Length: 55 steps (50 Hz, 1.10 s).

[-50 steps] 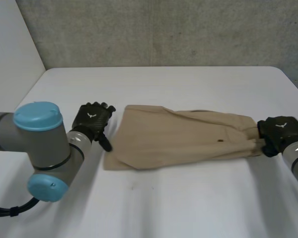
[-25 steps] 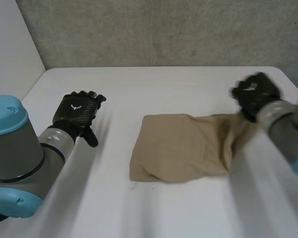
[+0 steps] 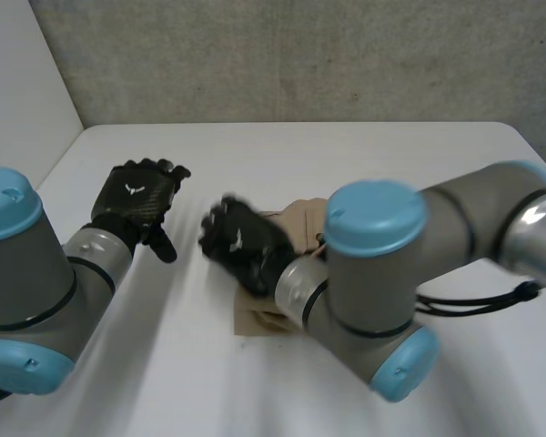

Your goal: Fold the shorts.

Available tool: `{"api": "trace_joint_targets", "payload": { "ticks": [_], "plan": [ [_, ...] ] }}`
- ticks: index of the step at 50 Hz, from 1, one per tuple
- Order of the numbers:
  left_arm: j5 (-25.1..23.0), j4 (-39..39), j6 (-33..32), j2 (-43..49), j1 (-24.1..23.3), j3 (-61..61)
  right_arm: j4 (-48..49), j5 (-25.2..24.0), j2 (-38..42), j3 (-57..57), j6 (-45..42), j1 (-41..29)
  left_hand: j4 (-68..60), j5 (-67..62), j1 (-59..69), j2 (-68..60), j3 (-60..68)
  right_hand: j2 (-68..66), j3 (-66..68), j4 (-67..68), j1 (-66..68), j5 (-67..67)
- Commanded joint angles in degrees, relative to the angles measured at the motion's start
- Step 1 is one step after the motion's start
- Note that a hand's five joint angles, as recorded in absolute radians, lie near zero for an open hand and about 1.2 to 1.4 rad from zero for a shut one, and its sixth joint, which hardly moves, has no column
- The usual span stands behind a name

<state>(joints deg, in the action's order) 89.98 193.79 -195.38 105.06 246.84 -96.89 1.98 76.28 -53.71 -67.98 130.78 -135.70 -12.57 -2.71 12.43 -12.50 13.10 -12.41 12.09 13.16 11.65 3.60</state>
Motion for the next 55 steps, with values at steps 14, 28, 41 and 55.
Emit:
{"api": "trace_joint_targets", "payload": {
  "ticks": [14,28,41,55],
  "plan": [
    [-0.1,-0.2,11.4,5.9,-10.1,16.7,-3.5,8.9,-16.8,-8.9,35.6,13.9,-0.5,-0.4,0.6,-0.6,0.0,2.4,-2.1,-3.2,-1.7,-3.6],
    [0.1,-9.6,16.4,22.3,-15.2,25.3,-8.2,8.6,-7.2,-5.5,41.3,17.0,-0.7,-0.5,0.8,-0.7,0.1,2.4,-2.1,-3.2,-1.7,-3.6],
    [1.7,-11.4,11.9,28.4,-13.4,25.3,-9.3,6.8,2.5,-3.8,40.1,17.7,-1.0,-0.9,1.2,-1.1,0.5,2.4,-2.1,-3.2,-1.7,-3.6],
    [2.0,-11.6,0.3,29.1,-11.6,23.5,-9.1,7.3,3.2,-4.6,30.8,19.0,-0.5,-0.4,0.6,-0.6,0.0,2.4,-2.1,-3.2,-1.7,-3.6]
  ]
}}
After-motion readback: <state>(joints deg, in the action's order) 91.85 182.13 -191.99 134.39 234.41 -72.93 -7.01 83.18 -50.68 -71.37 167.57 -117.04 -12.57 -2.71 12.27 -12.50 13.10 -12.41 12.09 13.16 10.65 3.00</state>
